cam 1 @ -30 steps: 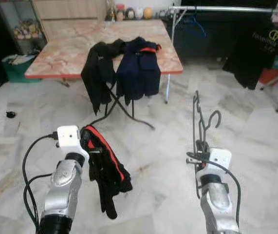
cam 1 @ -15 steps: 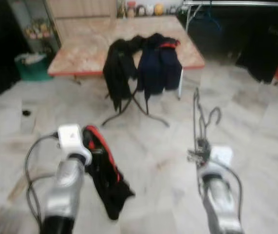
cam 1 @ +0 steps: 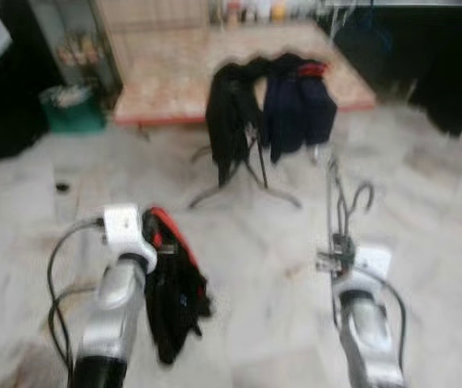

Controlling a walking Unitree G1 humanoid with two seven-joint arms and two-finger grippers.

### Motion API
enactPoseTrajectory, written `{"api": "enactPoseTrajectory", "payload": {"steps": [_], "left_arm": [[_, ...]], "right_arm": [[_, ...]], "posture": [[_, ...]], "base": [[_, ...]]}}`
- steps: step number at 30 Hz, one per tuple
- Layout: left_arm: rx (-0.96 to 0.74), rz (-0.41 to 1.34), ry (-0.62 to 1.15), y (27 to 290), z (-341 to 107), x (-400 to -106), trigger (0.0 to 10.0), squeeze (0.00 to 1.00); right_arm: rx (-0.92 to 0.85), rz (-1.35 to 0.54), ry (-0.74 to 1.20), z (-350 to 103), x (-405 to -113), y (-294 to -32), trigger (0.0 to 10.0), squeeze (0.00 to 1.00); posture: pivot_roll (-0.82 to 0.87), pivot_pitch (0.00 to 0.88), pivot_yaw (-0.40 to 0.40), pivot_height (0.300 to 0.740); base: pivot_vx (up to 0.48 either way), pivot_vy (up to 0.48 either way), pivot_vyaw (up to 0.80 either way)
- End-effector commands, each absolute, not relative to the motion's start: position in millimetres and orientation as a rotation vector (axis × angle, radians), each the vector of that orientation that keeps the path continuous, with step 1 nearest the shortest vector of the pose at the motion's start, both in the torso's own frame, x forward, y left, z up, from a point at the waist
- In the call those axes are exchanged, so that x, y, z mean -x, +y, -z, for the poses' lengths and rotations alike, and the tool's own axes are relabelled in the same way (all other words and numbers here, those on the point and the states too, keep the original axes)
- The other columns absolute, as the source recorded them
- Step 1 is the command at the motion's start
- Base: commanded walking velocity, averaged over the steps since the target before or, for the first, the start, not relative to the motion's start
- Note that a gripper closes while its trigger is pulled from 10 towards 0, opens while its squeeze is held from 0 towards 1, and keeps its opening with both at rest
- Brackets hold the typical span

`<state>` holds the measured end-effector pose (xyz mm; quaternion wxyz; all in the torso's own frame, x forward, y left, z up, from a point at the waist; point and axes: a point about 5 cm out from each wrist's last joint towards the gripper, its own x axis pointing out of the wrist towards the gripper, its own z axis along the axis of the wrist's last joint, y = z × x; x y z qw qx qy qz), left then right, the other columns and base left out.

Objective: Hang hanger

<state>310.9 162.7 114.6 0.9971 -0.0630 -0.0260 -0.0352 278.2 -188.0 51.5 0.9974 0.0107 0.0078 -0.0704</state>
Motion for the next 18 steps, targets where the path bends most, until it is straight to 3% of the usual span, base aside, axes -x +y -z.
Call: {"api": "enactPoseTrajectory", "payload": {"steps": [1, 13, 18], "left_arm": [[0.105, 0.055, -0.081, 169.8, -122.3, -312.1, 10.0, 0.0], [0.113, 0.091, -0.085, 161.0, -122.6, -303.2, 10.0, 0.0], [0.12, 0.093, -0.082, 161.0, -121.5, -302.8, 10.0, 0.0]], "right_arm": [[-0.033, 0.114, -0.006, -56.7, -282.6, -178.3, 10.0, 0.0], [-0.041, 0.126, 0.011, -52.0, -280.5, -178.8, 10.0, 0.0], [-0.059, 0.202, 0.174, -26.1, -275.2, -193.3, 10.0, 0.0]], "posture": [[0.06, 0.0, 0.014, 0.74], [0.07, 0.0, 0.013, 0.74], [0.06, 0.0, 0.016, 0.74]], "base": [[0.0, 0.319, 0.0], [0.0, 0.0, 0.0], [0.0, 0.0, 0.0]]}}
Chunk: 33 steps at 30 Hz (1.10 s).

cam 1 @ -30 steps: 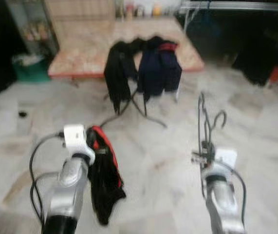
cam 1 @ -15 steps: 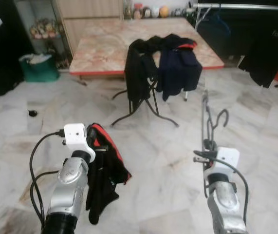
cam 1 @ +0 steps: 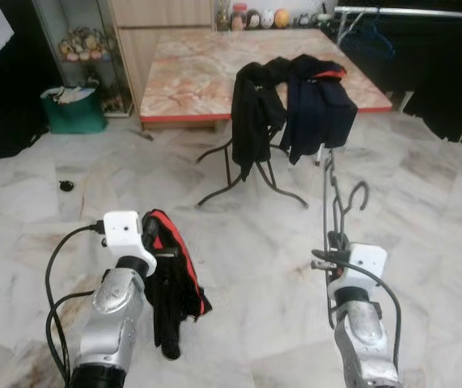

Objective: Hang hanger

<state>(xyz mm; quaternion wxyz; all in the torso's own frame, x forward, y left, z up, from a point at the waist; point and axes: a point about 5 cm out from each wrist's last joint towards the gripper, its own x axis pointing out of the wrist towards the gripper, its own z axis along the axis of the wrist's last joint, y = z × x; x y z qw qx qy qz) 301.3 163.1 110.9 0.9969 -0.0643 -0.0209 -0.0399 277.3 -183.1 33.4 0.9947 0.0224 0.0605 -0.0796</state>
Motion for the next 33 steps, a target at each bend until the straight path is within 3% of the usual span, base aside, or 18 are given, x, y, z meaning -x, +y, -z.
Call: {"api": "enactPoseTrajectory", "payload": {"steps": [1, 5, 10, 19, 25, 29, 33], "left_arm": [[0.12, 0.094, -0.082, 161.1, -121.5, -303.0, 10.0, 0.0], [0.119, 0.098, -0.08, 160.5, -121.8, -302.9, 10.0, 0.0], [0.119, 0.101, -0.077, 160.8, -121.2, -301.8, 10.0, 0.0], [0.118, 0.103, -0.07, 160.1, -119.3, -300.5, 10.0, 0.0], [0.117, 0.102, -0.063, 160.3, -117.7, -299.7, 10.0, 0.0], [0.115, 0.104, -0.058, 160.3, -116.1, -299.4, 10.0, 0.0], [0.106, 0.098, -0.06, 160.9, -116.5, -299.4, 10.0, 0.0]], "right_arm": [[-0.041, 0.212, 0.238, -17.7, -273.1, -197.2, 10.0, 0.0], [0.018, 0.235, 0.442, 8.4, -261.5, -208.1, 10.0, 0.0], [0.146, 0.121, 0.713, 44.0, -234.8, -207.6, 10.0, 0.0], [0.16, 0.03, 0.861, 72.6, -197.7, -197.9, 10.0, 0.0], [0.277, -0.119, 0.921, 84.3, -177.2, -188.1, 10.0, 0.0], [0.305, -0.08, 1.035, 96.4, -150.9, -194.4, 10.0, 0.0], [0.298, -0.066, 1.059, 98.9, -143.9, -196.2, 10.0, 0.0]], "posture": [[0.06, 0.0, 0.016, 0.74], [0.07, 0.0, 0.014, 0.74], [0.06, 0.0, 0.015, 0.74], [0.06, 0.0, 0.014, 0.74], [0.06, 0.0, 0.014, 0.74], [0.06, 0.0, 0.014, 0.74], [0.06, 0.0, 0.014, 0.74]], "base": [[0.0, 0.0, 0.0], [0.0, 0.0, 0.0], [0.0, 0.0, 0.0], [0.0, 0.0, 0.0], [0.0, 0.0, 0.0], [0.0, 0.0, 0.0], [0.0, 0.0, 0.0]]}}
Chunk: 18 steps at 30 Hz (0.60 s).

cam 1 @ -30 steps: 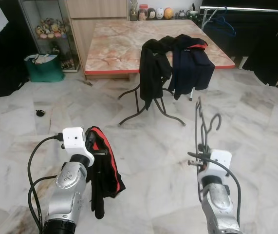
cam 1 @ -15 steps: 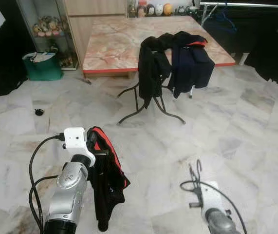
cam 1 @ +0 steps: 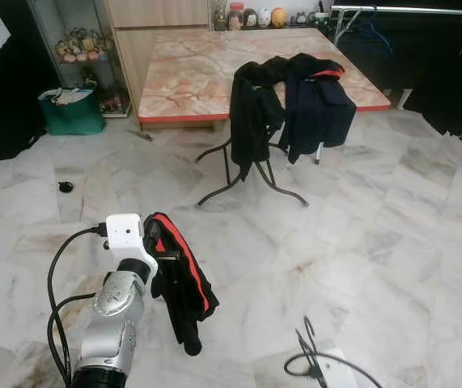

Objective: Hang hanger

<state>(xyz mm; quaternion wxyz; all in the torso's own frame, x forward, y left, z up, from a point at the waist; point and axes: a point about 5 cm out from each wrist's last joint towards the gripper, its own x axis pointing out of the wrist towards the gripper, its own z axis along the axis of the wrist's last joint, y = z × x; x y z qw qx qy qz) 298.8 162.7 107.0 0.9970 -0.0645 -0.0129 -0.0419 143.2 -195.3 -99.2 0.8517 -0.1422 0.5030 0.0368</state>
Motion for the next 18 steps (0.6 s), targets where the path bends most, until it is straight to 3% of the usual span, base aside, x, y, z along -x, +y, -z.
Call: {"api": "enactPoseTrajectory", "payload": {"steps": [1, 7, 18], "left_arm": [[0.106, 0.092, -0.062, 161.8, -116.6, -299.4, 10.0, 0.0], [0.101, 0.083, -0.069, 164.6, -118.7, -301.3, 10.0, 0.0], [0.1, 0.055, -0.093, 171.3, -124.9, -303.9, 10.0, 0.0]], "right_arm": [[0.285, -0.064, 1.058, 99.2, -143.0, -195.9, 10.0, 0.0], [0.242, -0.047, 1.044, 98.7, -144.8, -194.1, 10.0, 0.0], [0.27, -0.074, 1.065, 100.1, -141.8, -193.9, 10.0, 0.0]], "posture": [[0.06, 0.0, 0.014, 0.74], [0.05, 0.0, 0.014, 0.74], [0.06, 0.0, 0.01, 0.74]], "base": [[0.0, 0.0, 0.0], [0.234, 0.0, 0.0], [0.391, 0.0, 0.0]]}}
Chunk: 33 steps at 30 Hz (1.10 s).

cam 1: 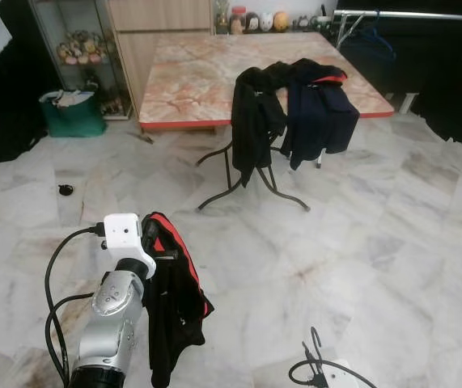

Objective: Hang hanger

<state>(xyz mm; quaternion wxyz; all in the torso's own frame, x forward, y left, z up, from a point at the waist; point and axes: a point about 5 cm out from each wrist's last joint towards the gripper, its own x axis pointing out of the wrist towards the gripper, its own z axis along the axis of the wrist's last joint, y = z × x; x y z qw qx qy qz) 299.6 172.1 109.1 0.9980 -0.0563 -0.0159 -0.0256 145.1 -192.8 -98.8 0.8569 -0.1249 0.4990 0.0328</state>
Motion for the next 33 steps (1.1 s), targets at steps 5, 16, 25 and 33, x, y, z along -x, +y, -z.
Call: {"api": "enactPoseTrajectory", "payload": {"steps": [5, 16, 25, 33], "left_arm": [[0.102, 0.063, -0.092, 168.1, -124.6, -304.2, 10.0, 0.0], [0.106, 0.066, -0.096, 166.4, -125.9, -305.0, 10.0, 0.0], [0.108, 0.071, -0.1, 164.7, -126.5, -305.1, 10.0, 0.0], [0.111, 0.069, -0.104, 164.5, -127.4, -305.3, 10.0, 0.0]], "right_arm": [[0.27, -0.088, 1.068, 101.1, -138.8, -193.1, 10.0, 0.0], [0.24, -0.09, 1.061, 100.6, -140.3, -191.8, 10.0, 0.0], [0.28, -0.134, 1.06, 100.1, -142.3, -191.1, 10.0, 0.0], [0.258, -0.12, 1.063, 100.2, -141.8, -191.4, 10.0, 0.0]], "posture": [[0.06, 0.0, 0.012, 0.74], [0.06, 0.0, 0.01, 0.74], [0.06, 0.0, 0.01, 0.74], [0.06, 0.0, 0.009, 0.74]], "base": [[0.412, 0.0, 0.0], [0.412, 0.0, 0.0], [0.411, 0.0, 0.08], [0.412, 0.0, 0.36]]}}
